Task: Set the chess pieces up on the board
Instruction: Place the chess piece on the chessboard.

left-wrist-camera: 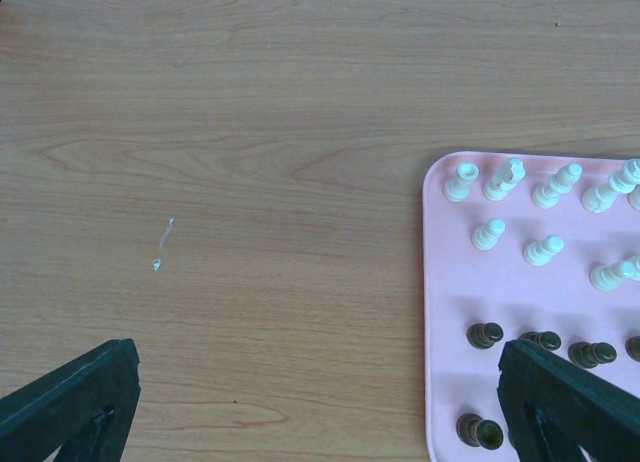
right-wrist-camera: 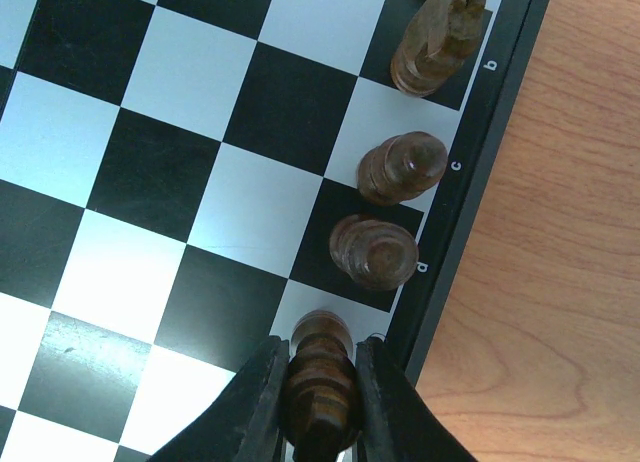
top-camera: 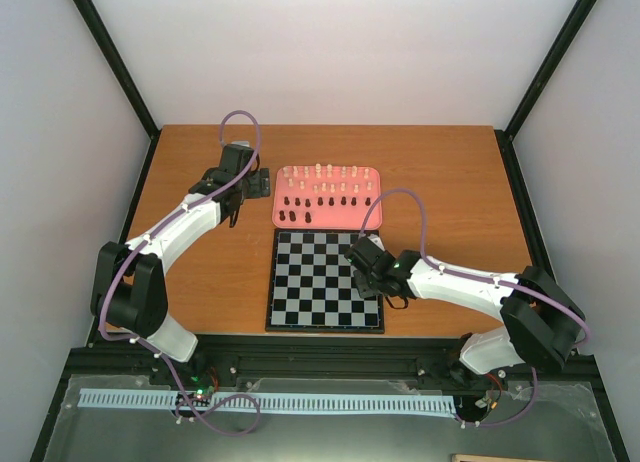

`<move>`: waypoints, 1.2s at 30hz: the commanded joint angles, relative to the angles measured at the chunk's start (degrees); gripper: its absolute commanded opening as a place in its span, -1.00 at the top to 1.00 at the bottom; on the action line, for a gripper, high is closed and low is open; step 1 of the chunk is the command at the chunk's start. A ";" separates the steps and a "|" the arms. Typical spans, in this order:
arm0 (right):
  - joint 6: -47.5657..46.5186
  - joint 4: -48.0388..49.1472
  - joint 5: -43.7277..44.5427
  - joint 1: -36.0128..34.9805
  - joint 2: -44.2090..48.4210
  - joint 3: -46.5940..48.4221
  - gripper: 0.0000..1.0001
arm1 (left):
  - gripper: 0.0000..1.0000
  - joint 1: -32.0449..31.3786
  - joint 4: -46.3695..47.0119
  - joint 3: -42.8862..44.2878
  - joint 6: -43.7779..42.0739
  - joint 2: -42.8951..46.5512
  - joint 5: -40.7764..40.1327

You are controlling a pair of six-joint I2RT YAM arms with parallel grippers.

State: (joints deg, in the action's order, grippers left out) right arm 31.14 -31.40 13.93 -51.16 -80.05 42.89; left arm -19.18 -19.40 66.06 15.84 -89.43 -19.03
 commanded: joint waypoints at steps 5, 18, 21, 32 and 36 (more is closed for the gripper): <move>1.33 -1.88 -1.32 -1.14 0.51 -1.21 0.71 | -1.00 0.12 0.24 1.61 0.10 0.36 0.31; 1.73 -2.74 -0.90 -1.57 1.01 -1.38 0.69 | -0.99 0.12 0.22 1.54 0.05 0.68 0.23; 1.90 -3.13 -0.42 -1.58 1.40 -1.41 0.65 | -0.99 0.11 0.21 1.61 0.07 0.72 0.22; 1.67 -3.12 -0.13 -1.67 2.09 -1.54 0.38 | -0.99 0.12 0.16 1.61 0.04 0.69 0.33; 1.40 -2.78 -0.22 -1.75 1.76 -1.26 0.31 | -1.00 0.10 0.16 1.61 0.05 0.79 0.24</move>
State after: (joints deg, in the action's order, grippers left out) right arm 32.42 -34.04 13.26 -52.18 -79.02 41.82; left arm -19.18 -19.40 66.06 15.84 -89.43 -18.85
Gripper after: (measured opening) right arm 0.331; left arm 0.997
